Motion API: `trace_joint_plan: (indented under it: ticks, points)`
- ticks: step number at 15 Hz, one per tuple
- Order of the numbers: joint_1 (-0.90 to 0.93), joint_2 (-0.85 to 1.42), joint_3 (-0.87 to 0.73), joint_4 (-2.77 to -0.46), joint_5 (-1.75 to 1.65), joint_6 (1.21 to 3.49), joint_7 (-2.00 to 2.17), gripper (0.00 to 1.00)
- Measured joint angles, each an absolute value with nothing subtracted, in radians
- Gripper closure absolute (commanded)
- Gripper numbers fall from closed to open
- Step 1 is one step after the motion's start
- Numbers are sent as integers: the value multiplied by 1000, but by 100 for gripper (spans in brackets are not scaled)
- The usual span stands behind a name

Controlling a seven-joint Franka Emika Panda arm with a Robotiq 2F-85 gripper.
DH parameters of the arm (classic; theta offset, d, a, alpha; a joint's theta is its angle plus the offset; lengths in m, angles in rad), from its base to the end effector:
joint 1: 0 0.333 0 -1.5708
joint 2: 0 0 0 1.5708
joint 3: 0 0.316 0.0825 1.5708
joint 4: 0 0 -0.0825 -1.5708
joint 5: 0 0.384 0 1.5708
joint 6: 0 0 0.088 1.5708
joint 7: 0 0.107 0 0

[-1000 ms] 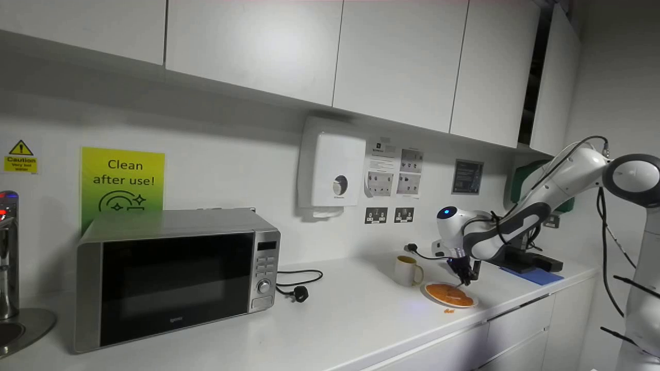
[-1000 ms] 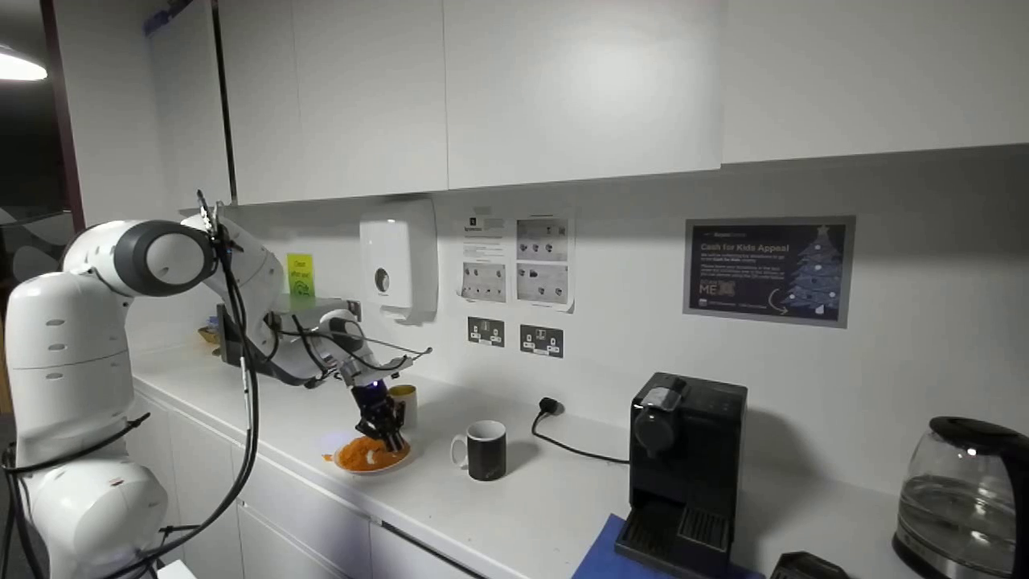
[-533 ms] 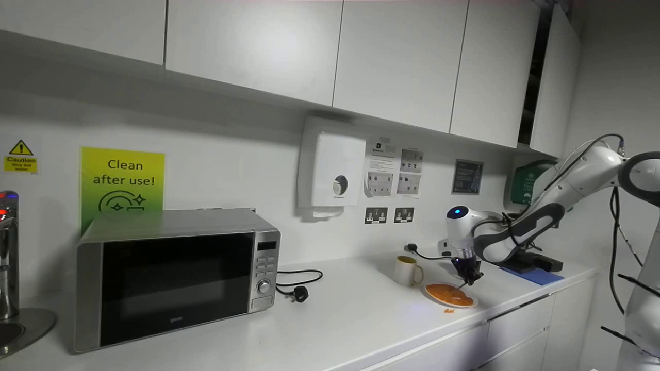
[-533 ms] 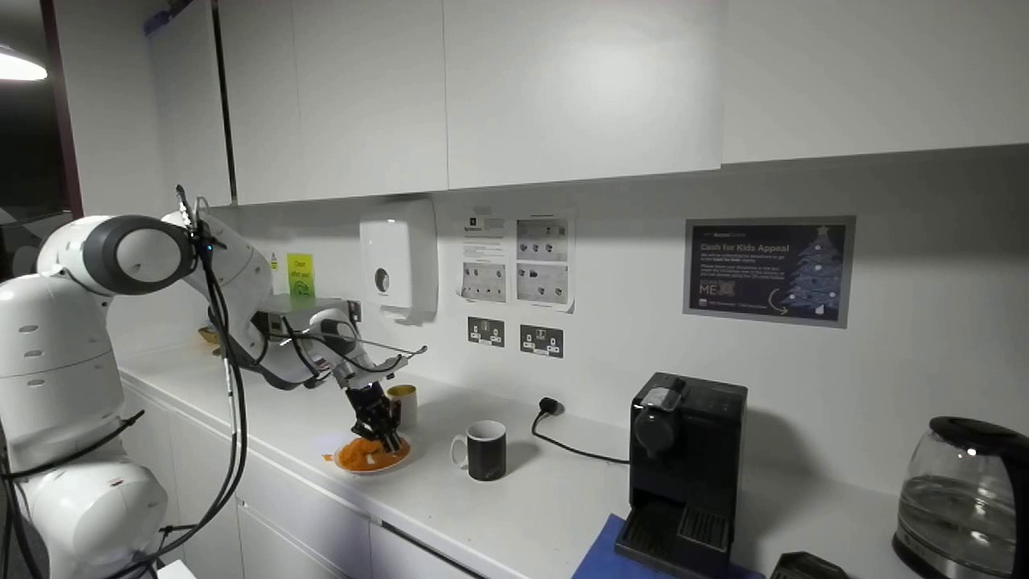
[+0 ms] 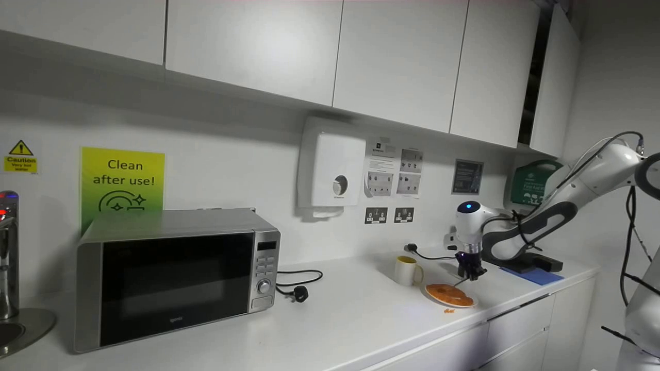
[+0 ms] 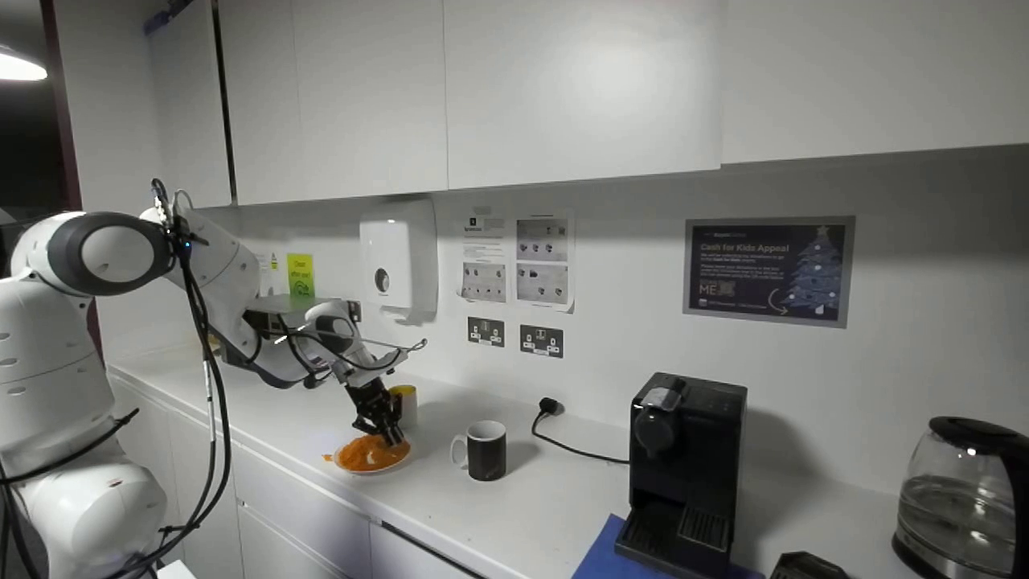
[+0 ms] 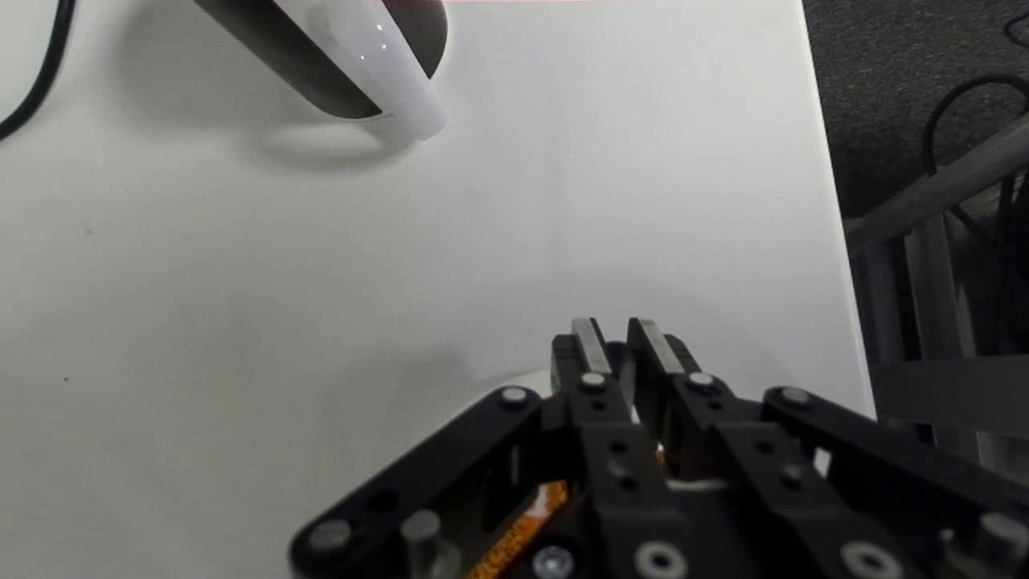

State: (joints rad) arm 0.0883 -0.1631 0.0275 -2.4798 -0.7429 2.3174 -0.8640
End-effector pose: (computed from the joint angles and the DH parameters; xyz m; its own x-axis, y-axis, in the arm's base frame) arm 0.4579 0.0404 0.3549 0.1213 0.8761 -0.4665 0.9745 -0.0158 0.2237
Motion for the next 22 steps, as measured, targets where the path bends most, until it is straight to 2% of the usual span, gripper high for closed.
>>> trace_joint_plan:
  ticks: [22]
  points:
    - [95,-229,46,-2441,-738,2299,-865,97]
